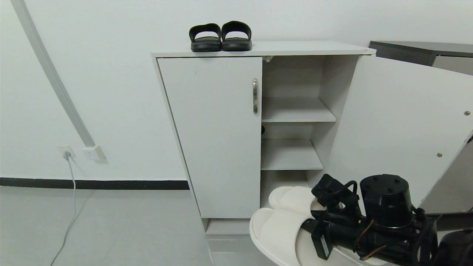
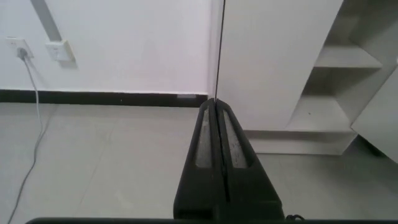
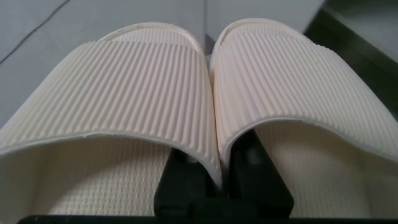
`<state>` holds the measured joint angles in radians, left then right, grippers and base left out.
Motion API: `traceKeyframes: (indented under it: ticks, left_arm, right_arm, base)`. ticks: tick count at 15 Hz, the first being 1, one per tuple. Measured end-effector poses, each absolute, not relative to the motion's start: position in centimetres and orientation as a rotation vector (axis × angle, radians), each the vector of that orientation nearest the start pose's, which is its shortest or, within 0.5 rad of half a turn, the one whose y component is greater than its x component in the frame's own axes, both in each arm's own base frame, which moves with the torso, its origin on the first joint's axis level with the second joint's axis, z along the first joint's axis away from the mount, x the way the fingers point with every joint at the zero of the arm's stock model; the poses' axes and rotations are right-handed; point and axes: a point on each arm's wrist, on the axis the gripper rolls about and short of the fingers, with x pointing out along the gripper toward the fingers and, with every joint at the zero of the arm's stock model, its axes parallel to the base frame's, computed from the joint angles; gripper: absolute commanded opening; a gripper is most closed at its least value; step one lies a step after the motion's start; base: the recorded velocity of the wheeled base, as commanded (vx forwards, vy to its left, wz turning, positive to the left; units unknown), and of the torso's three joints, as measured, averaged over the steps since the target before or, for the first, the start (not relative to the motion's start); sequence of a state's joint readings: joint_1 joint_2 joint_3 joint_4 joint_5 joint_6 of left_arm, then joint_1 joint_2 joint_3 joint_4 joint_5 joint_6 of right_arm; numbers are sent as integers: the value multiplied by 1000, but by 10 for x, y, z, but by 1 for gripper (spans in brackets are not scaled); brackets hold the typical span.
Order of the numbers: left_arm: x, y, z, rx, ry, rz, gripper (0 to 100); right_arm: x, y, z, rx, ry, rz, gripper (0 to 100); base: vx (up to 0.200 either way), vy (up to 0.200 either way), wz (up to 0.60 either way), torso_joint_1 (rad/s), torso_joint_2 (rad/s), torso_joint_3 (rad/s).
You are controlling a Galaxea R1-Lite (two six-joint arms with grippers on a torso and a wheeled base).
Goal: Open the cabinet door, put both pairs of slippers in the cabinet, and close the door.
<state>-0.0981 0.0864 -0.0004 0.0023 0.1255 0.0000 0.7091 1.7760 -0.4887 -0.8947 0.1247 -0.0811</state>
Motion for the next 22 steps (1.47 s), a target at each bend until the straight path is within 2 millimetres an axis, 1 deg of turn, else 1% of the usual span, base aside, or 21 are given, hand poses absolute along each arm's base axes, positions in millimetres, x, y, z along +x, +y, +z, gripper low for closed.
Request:
traceKeyframes:
  ticks: [2, 4, 5, 7, 9, 11, 14, 16, 18, 22]
  left_arm:
    - [-16, 4, 77, 19, 86, 15, 0]
    - [-16, 4, 77, 17, 85, 17, 0]
    - [-17, 4, 77, 18, 83, 31, 0]
    - [-18, 3, 76, 29, 63, 96, 0]
    - [-21, 2, 76, 33, 32, 72, 0]
    - [-22, 0, 75, 37, 16, 14, 0]
    - [-23, 0, 75, 34, 7, 6, 0]
    - [-23, 0, 75, 32, 5, 7, 0]
    - [-23, 0, 75, 32, 3, 7, 0]
    - [-23, 0, 75, 32, 2, 7, 0]
  right_arm:
    - [220, 194, 109, -149, 352, 700, 0]
    - [236, 214, 112, -76, 327, 536, 0]
    - [242, 222, 110, -66, 318, 461, 0]
    - [253, 236, 105, -56, 304, 396, 0]
    - [258, 242, 100, -53, 308, 373, 0]
    - [265, 247, 99, -36, 289, 295, 0]
    - [278, 260, 95, -36, 248, 163, 0]
    - [290, 272, 93, -16, 204, 34, 0]
    - [301, 279, 87, 12, 191, -27, 0]
    - [316, 272, 76, 2, 206, -71, 0]
  base:
    - [0, 0, 0, 0, 0, 0]
    - [0, 0, 0, 0, 0, 0]
    - [0, 0, 0, 0, 0, 0]
    - [0, 0, 0, 0, 0, 0]
    - [0, 0, 0, 0, 0, 0]
    - [0, 0, 0, 0, 0, 0]
    - [0, 0, 0, 0, 0, 0]
    - [0, 0, 0, 0, 0, 0]
    - [0, -200, 0, 2, 2, 5]
    - [0, -200, 0, 5, 4, 4]
